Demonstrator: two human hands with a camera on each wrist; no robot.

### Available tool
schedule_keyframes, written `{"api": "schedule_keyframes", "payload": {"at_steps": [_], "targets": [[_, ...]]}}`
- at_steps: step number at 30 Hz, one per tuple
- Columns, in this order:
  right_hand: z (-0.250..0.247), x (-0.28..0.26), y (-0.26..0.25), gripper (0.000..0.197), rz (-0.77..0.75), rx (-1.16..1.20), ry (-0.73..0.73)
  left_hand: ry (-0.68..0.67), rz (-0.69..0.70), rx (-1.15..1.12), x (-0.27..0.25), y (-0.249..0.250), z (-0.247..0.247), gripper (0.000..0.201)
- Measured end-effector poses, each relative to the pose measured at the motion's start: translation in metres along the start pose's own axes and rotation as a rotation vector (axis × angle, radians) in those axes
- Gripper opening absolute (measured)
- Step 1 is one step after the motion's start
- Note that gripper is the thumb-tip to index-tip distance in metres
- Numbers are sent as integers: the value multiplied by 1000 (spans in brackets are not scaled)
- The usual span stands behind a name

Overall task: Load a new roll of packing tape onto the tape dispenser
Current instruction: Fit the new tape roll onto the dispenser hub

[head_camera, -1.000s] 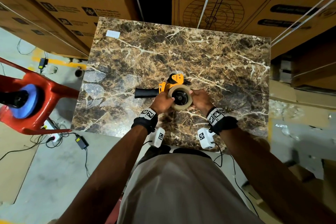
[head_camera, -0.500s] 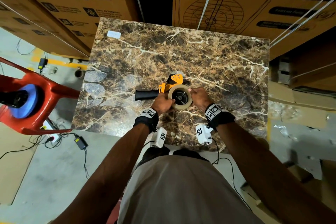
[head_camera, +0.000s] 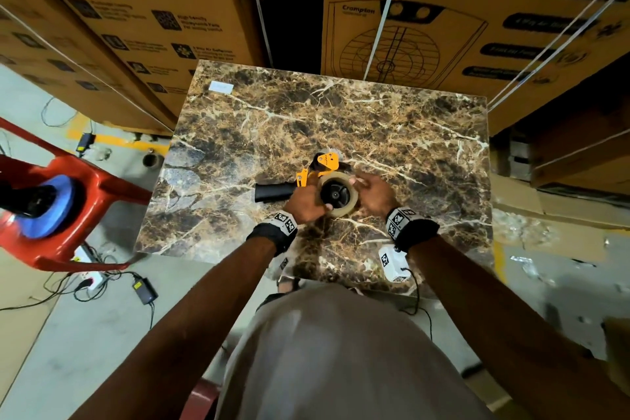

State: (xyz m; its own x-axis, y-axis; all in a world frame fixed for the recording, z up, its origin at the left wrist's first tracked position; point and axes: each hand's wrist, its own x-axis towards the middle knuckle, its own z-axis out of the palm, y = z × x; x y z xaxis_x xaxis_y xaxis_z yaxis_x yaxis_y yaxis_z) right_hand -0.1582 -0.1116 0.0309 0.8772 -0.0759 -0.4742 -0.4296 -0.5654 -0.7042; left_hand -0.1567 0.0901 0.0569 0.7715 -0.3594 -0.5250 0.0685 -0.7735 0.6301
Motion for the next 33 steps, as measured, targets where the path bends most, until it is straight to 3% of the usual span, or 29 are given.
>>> {"api": "schedule_keyframes", "payload": {"at_steps": [2, 4, 6, 11, 15, 22, 26, 33], "targets": [[0, -6, 10, 61, -95, 64, -65, -5, 62, 53, 4, -4, -1, 99], [3, -3, 30, 88, -133, 65, -164, 22, 66, 90, 26, -22, 6, 109], [7, 7, 58, 100, -135, 65, -236, 12, 51, 89, 57, -48, 20, 113], [-1, -15, 33, 81, -141, 184, -179, 47, 42, 100, 21, -7, -7, 98], [-1, -13, 28, 81, -138, 238, -190, 90, -24, 125, 21, -13, 2, 84], [1, -6, 28, 81, -97, 302, -193, 100, -97, 143, 20, -5, 6, 91], [1, -3, 29, 83, -68, 294, -194, 108, -67, 171, 30, -11, 9, 101], [-4, 2, 19, 84, -79, 171, -240, 50, 56, 341, 23, 10, -11, 98]]}}
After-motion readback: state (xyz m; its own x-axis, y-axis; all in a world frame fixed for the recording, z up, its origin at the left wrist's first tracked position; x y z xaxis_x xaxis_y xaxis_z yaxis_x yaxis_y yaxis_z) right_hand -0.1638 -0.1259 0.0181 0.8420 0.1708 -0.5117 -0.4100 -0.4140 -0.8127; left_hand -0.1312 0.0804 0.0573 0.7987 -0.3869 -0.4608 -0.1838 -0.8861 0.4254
